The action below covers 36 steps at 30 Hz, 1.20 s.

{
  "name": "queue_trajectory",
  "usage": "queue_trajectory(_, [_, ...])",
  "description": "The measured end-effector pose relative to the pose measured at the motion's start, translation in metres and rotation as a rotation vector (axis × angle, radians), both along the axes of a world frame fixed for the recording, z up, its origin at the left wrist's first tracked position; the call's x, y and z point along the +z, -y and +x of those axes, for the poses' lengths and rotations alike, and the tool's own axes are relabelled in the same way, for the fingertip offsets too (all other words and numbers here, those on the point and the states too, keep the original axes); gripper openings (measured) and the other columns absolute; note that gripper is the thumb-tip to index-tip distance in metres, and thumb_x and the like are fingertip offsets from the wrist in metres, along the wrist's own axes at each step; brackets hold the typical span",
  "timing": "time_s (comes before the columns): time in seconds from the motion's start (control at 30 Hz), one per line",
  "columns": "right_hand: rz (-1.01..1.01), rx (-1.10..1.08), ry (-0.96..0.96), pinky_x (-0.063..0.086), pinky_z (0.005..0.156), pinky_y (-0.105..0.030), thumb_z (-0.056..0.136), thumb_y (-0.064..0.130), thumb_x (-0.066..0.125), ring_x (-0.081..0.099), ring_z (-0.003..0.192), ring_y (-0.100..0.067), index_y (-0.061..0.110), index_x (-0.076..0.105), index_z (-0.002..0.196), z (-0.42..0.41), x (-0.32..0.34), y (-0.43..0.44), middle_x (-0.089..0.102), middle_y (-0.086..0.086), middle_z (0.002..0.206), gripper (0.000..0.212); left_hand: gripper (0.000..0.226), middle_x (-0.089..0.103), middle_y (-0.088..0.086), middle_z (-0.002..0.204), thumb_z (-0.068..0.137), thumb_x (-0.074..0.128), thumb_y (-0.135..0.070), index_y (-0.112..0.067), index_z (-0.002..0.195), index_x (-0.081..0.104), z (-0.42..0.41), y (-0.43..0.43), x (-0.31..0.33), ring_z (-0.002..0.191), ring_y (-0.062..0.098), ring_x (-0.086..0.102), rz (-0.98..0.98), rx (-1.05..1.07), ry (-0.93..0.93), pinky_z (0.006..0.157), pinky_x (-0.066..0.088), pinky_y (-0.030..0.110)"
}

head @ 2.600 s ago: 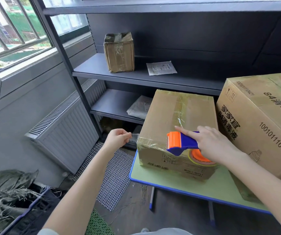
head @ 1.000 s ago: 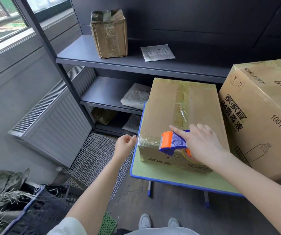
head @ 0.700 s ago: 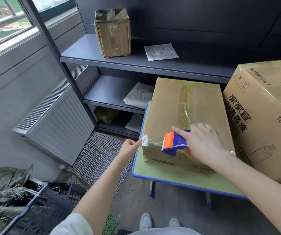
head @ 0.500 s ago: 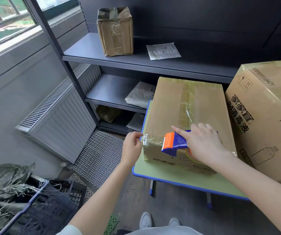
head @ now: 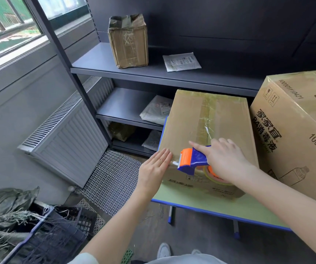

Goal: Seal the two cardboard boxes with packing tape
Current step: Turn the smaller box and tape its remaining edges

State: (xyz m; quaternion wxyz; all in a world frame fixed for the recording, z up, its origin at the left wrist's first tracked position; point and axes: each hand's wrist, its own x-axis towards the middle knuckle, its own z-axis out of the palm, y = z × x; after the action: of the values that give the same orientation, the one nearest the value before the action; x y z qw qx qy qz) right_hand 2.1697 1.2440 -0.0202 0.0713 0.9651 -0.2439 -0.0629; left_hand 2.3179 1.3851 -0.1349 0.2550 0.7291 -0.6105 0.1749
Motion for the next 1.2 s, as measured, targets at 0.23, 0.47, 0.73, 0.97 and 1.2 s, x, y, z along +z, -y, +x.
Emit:
queue_trajectory(0.23, [-0.078,0.046,0.020,0.030,0.078,-0.030,0.094,0.028,0.039,0.046,0.096,-0.025,0.042,0.001,0.146,0.015,0.013,-0.010,0.047,-0.005,0.103,0.066,0.050,0.065,0.015,0.116,0.064,0.079,0.011,0.004,0.112,0.066,0.015,-0.005,0.001,0.108,0.025,0.063,0.012,-0.012,0.017,0.094,0.049,0.037])
queue_trajectory(0.47, [-0.046,0.043,0.004,0.027,0.075,-0.031,0.093,0.028,0.038,0.043,0.091,-0.023,0.045,0.000,0.145,0.007,0.012,-0.009,0.032,-0.002,0.089,0.067,0.045,0.066,0.015,0.115,0.067,0.077,0.012,0.005,0.111,0.066,0.015,-0.005,-0.002,0.108,0.025,0.064,-0.024,-0.009,0.033,0.091,0.053,0.038])
queue_trajectory(0.73, [0.019,0.053,-0.029,0.030,0.081,-0.030,0.094,0.019,0.034,0.045,0.096,-0.024,0.045,-0.004,0.145,0.009,0.001,0.003,0.032,-0.003,0.090,0.069,0.041,0.068,0.015,0.111,0.066,0.078,0.010,0.004,0.106,0.069,0.018,-0.006,0.005,0.103,0.026,0.066,0.006,0.000,0.043,0.085,0.055,0.040])
queue_trajectory(0.97, [0.030,0.088,0.021,0.030,0.078,-0.032,0.093,0.023,0.034,0.047,0.098,-0.027,0.041,0.002,0.147,0.028,-0.002,-0.002,0.048,-0.007,0.103,0.065,0.044,0.066,0.016,0.114,0.067,0.079,0.010,0.003,0.109,0.068,0.040,-0.014,0.010,0.105,0.027,0.064,0.077,0.006,0.031,0.082,0.056,0.042])
queue_trajectory(1.2, [0.046,0.096,0.006,0.028,0.077,-0.032,0.095,0.019,0.031,0.045,0.094,-0.025,0.048,0.001,0.144,0.005,-0.001,0.017,0.031,0.000,0.084,0.064,0.048,0.065,0.014,0.117,0.067,0.076,0.015,0.002,0.112,0.067,0.035,-0.011,0.000,0.109,0.026,0.062,0.012,0.036,-0.007,0.091,0.052,0.042])
